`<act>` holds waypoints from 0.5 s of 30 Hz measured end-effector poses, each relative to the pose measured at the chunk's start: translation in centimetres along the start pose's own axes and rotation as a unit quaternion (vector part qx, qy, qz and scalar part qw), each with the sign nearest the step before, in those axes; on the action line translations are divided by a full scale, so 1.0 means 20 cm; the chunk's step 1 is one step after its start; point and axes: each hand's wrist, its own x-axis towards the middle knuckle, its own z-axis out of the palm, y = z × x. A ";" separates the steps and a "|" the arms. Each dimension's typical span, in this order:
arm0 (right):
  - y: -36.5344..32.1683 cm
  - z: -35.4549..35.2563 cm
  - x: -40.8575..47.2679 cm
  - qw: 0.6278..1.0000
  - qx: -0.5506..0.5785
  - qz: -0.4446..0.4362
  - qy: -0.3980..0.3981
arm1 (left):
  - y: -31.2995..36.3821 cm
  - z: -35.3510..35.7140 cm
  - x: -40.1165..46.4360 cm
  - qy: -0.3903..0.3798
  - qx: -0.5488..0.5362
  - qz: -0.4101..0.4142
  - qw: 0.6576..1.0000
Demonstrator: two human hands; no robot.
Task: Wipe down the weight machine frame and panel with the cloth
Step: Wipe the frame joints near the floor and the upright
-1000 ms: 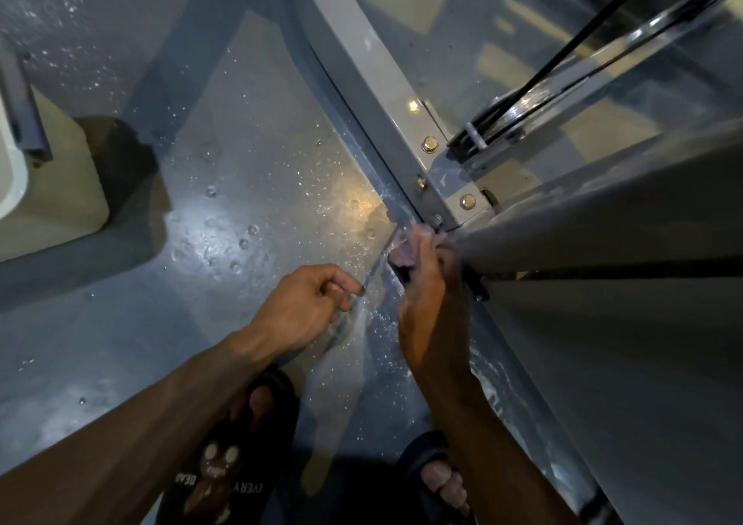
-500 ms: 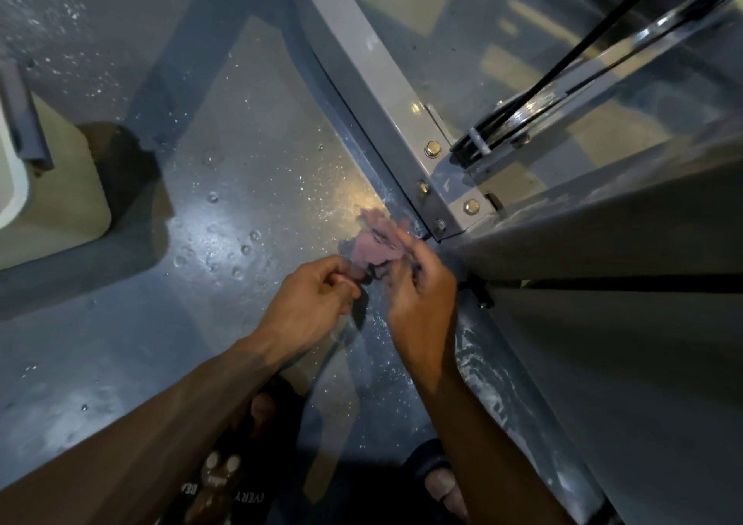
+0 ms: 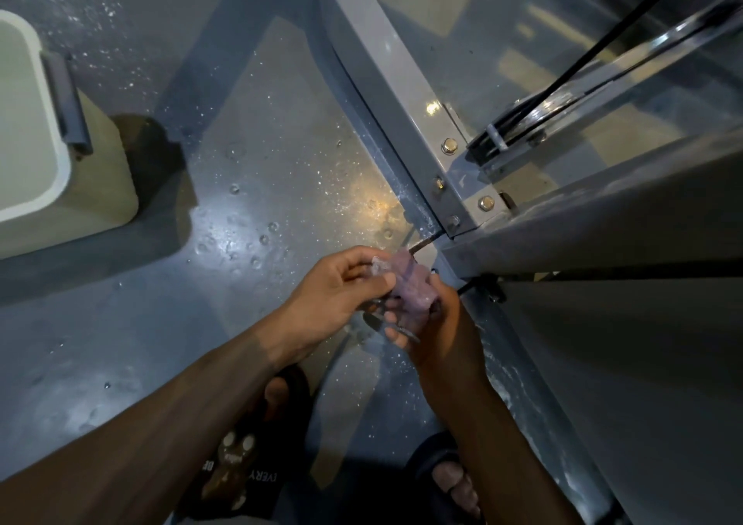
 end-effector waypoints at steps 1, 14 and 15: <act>0.02 -0.01 -0.01 1.000 -0.027 -0.011 -0.005 | 0.00 0.00 -0.01 0.006 0.009 0.015 1.000; 0.06 -0.06 -0.19 0.932 -0.164 -0.315 0.073 | -0.06 -0.04 -0.13 0.012 0.013 0.021 1.000; 0.05 -0.05 -0.21 0.921 -0.179 -0.338 0.069 | -0.05 -0.05 -0.13 0.007 0.018 0.014 1.000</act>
